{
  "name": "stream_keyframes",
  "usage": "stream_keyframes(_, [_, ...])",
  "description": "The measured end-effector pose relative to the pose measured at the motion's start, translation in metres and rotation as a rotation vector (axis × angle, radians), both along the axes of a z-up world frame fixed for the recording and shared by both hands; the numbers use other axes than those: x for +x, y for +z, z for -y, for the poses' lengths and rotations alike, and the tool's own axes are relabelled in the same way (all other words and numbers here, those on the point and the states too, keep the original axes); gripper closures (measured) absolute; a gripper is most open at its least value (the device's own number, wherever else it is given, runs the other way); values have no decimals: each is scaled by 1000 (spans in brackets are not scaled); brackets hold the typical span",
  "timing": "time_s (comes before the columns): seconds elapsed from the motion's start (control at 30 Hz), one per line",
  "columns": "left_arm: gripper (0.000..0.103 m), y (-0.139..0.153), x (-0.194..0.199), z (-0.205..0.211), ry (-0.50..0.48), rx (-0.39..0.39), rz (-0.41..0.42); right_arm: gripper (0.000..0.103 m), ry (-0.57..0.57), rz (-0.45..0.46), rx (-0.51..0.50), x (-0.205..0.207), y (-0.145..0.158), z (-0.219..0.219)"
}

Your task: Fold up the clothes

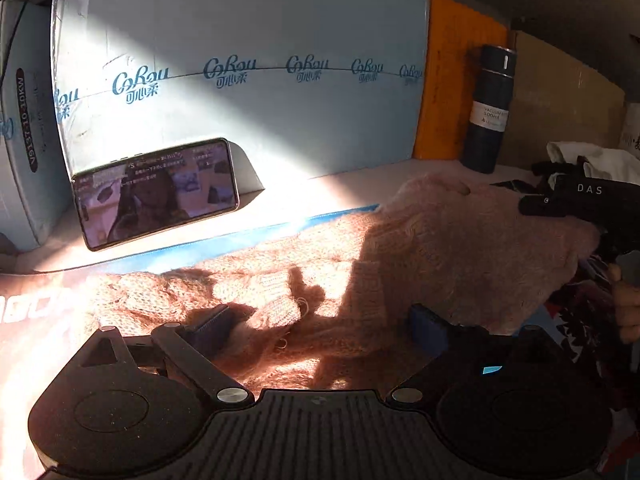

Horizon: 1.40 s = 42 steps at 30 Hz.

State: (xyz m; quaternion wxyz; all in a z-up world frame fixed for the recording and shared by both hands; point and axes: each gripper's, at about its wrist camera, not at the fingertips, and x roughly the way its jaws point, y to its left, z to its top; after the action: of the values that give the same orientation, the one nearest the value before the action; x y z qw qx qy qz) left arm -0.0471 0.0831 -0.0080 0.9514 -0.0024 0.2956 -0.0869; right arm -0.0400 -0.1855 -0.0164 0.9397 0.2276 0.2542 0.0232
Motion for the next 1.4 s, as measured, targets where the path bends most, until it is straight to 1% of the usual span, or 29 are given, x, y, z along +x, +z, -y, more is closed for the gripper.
stream_keyframes(0.03, [10, 1, 0, -5, 12, -17, 0, 33, 5, -7, -5, 0, -1, -1])
stream_keyframes(0.07, [19, 1, 1, -10, 24, -33, 0, 33, 8, -12, -13, 1, -1, -2])
stream_keyframes(0.1, [31, 2, 1, -16, 36, -50, 1, 33, 10, -13, -23, 1, -1, -4])
stream_keyframes(0.13, [39, 2, 1, -21, 48, -66, 1, 33, 11, -13, -33, 1, -2, -5])
stream_keyframes(0.17, [55, 2, 1, -23, 57, -57, 4, 33, 12, -15, -42, 1, -1, -6])
stream_keyframes(0.2, [63, 2, 1, -23, 60, -30, 10, 33, 13, -16, -48, 1, -1, -6])
stream_keyframes(0.23, [66, 2, 0, -22, 61, -14, 17, 33, 14, -17, -50, 0, -1, -6])
stream_keyframes(0.3, [79, 5, -2, -26, 73, -9, 39, 35, 16, -20, -54, 1, -1, -6])
stream_keyframes(0.33, [80, 9, -4, -29, 84, -20, 54, 40, 16, -22, -55, 1, -1, -6])
stream_keyframes(0.37, [81, 14, -5, -34, 100, -30, 73, 50, 17, -23, -56, 1, -1, -5])
stream_keyframes(0.4, [81, 19, -7, -39, 122, -35, 98, 55, 17, -25, -57, 1, -1, -5])
stream_keyframes(0.47, [81, 29, -12, -51, 174, -46, 151, 68, 18, -29, -59, 1, -1, -5])
stream_keyframes(0.5, [81, 35, -15, -58, 199, -57, 176, 71, 17, -26, -59, 1, 0, -4])
stream_keyframes(0.53, [81, 40, -18, -65, 227, -69, 203, 79, 10, -17, -60, 1, 1, -4])
stream_keyframes(0.57, [81, 46, -22, -74, 262, -79, 231, 82, -1, -7, -64, 1, 2, -3])
stream_keyframes(0.63, [81, 56, -29, -91, 320, -93, 275, 83, -14, 6, -55, 0, 3, -1])
stream_keyframes(0.73, [81, 64, -39, -116, 403, -111, 306, 84, -26, 12, -42, -1, 4, 2])
stream_keyframes(0.8, [81, 63, -46, -132, 444, -129, 300, 84, -28, 12, -40, -1, 4, 2])
stream_keyframes(0.87, [80, 58, -54, -148, 469, -165, 281, 84, -30, 9, -42, -1, 4, 0])
stream_keyframes(0.97, [77, 44, -59, -163, 509, -199, 237, 84, -32, 2, -38, 1, 3, -1])
stream_keyframes(1.07, [77, 34, -59, -179, 604, -204, 185, 84, -35, -4, -26, 1, 1, 1])
stream_keyframes(1.13, [67, 27, -61, -190, 692, -193, 159, 83, -37, -7, -15, 1, 1, 3])
stream_keyframes(1.17, [57, 25, -63, -195, 734, -187, 156, 83, -37, -7, -8, 2, 0, 4])
stream_keyframes(1.2, [49, 23, -65, -199, 766, -192, 158, 83, -37, -7, -3, 2, 0, 5])
stream_keyframes(1.23, [45, 21, -69, -205, 799, -204, 161, 82, -37, -6, 2, 2, 0, 5])
stream_keyframes(1.27, [35, 21, -73, -208, 821, -216, 168, 80, -38, -4, 6, 1, 0, 6])
stream_keyframes(1.3, [24, 22, -76, -209, 826, -231, 185, 78, -39, -1, 9, 1, 0, 6])
stream_keyframes(1.33, [20, 23, -79, -209, 815, -248, 211, 76, -42, 4, 12, 0, 0, 7])
stream_keyframes(1.4, [14, 27, -84, -202, 741, -268, 262, 71, -55, 25, 10, -3, 1, 7])
